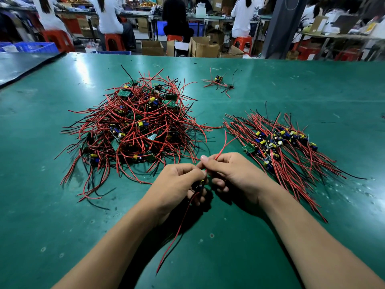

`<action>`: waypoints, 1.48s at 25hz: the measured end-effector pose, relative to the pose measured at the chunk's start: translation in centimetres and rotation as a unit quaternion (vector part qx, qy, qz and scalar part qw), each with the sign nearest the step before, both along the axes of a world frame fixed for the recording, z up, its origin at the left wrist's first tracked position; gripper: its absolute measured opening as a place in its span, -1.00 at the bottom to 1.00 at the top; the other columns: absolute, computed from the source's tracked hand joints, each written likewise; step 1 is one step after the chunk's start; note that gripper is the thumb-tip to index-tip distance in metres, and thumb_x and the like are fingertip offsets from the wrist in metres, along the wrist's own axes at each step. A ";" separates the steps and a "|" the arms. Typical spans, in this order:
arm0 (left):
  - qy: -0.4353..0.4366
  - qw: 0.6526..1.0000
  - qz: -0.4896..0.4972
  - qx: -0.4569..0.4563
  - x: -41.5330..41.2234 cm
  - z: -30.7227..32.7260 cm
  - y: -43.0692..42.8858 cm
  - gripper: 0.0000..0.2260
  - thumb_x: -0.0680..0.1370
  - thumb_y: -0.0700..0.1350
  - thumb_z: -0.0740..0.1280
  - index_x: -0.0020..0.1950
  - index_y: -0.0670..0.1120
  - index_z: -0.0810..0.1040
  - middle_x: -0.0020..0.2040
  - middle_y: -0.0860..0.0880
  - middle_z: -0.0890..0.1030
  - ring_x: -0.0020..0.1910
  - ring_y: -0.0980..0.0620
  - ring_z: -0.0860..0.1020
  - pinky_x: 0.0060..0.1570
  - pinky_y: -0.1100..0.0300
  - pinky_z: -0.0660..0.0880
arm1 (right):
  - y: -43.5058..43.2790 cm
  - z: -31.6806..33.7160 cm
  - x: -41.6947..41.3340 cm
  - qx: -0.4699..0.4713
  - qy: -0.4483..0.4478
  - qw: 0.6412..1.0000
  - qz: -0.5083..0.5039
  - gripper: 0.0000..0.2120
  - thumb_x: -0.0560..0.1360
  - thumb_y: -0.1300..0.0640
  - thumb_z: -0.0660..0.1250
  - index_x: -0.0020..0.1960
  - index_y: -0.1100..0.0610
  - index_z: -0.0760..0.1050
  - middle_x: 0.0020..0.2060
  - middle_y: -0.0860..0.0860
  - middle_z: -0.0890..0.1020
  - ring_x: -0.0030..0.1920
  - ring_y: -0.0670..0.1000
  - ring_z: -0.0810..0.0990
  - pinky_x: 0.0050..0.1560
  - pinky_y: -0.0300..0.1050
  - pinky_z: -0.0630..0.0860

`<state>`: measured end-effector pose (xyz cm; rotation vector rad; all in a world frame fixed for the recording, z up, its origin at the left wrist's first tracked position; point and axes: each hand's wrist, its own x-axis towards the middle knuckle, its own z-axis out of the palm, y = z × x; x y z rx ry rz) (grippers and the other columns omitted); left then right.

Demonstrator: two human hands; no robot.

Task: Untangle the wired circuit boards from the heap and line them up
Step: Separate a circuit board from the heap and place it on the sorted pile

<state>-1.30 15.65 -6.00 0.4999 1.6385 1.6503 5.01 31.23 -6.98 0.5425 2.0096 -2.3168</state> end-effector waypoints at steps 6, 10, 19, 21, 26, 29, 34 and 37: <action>0.015 1.000 -0.011 -0.010 0.0 0.4 -0.1 -0.81 0.56 -0.23 0.32 -0.26 -0.17 0.54 -0.44 -0.14 0.54 -0.53 -0.02 0.49 -0.52 0.28 0.39 | 0.6 -0.5 -1.0 0.022 0.049 0.991 -0.122 -0.65 0.64 -0.04 0.28 -0.06 0.23 0.64 -0.52 -0.07 0.40 -0.60 -0.11 0.24 -0.57 -0.33 0.16; 0.037 0.998 -0.038 -0.017 0.2 0.4 -0.1 -0.76 0.56 -0.23 0.31 -0.32 -0.13 0.56 -0.43 -0.13 0.55 -0.50 -0.01 0.51 -0.51 0.27 0.42 | 1.6 -0.3 -1.7 0.033 0.062 0.971 -0.227 -0.63 0.67 -0.02 0.22 -0.13 0.19 0.63 -0.45 -0.02 0.34 -0.60 -0.10 0.22 -0.57 -0.31 0.13; 0.022 0.999 -0.046 -0.002 0.0 0.3 -0.2 -0.78 0.56 -0.21 0.32 -0.29 -0.13 0.59 -0.42 -0.14 0.55 -0.49 -0.02 0.50 -0.50 0.27 0.42 | 1.9 1.2 -1.4 -0.333 0.061 0.922 -0.190 -0.42 0.68 -0.07 0.13 -0.40 0.15 0.60 -0.43 -0.04 0.37 -0.68 -0.16 0.14 -0.70 -0.33 0.05; 0.021 0.999 -0.045 0.003 -0.1 0.2 -0.2 -0.78 0.56 -0.21 0.32 -0.29 -0.12 0.59 -0.42 -0.15 0.55 -0.49 -0.02 0.50 -0.50 0.27 0.43 | 2.2 1.4 -0.9 -0.401 0.055 0.900 -0.162 -0.46 0.67 -0.02 0.14 -0.41 0.17 0.56 -0.45 -0.03 0.39 -0.68 -0.15 0.17 -0.70 -0.34 0.06; 0.009 0.999 -0.026 0.018 -0.3 -0.2 -0.1 -0.79 0.57 -0.19 0.33 -0.26 -0.15 0.60 -0.43 -0.15 0.56 -0.50 -0.01 0.51 -0.51 0.28 0.45 | 2.1 1.3 -0.9 -0.374 0.058 0.914 -0.145 -0.53 0.65 -0.06 0.16 -0.24 0.19 0.64 -0.44 -0.04 0.36 -0.66 -0.17 0.17 -0.69 -0.36 0.06; 0.013 0.999 -0.015 0.026 -0.3 -0.6 0.1 -0.79 0.59 -0.13 0.33 -0.15 -0.22 0.62 -0.39 -0.16 0.59 -0.47 -0.03 0.55 -0.46 0.26 0.52 | 1.7 1.1 -1.2 -0.272 0.053 0.948 -0.156 -0.49 0.58 -0.26 0.19 0.03 0.19 0.60 -0.42 -0.06 0.34 -0.63 -0.18 0.15 -0.69 -0.37 0.07; -0.010 0.998 0.013 0.063 -0.2 -1.0 0.6 -0.62 0.60 0.09 0.24 0.11 -0.22 0.59 -0.24 -0.10 0.66 -0.30 -0.10 0.65 -0.33 0.09 0.62 | 0.8 0.8 -1.1 -0.179 0.010 0.967 -0.179 -0.33 0.41 -0.35 0.35 0.18 0.22 0.52 -0.38 -0.06 0.37 -0.55 -0.17 0.19 -0.64 -0.33 0.13; -0.036 0.995 0.018 0.088 -0.9 -1.2 0.6 -0.47 0.47 0.26 0.20 0.19 -0.11 0.58 0.00 -0.10 0.71 -0.09 -0.11 0.68 -0.12 -0.02 0.64 | -0.8 0.6 -1.0 -0.045 0.004 0.983 -0.178 -0.43 0.40 -0.28 0.44 0.09 0.19 0.48 -0.41 -0.07 0.44 -0.54 -0.13 0.29 -0.59 -0.28 0.22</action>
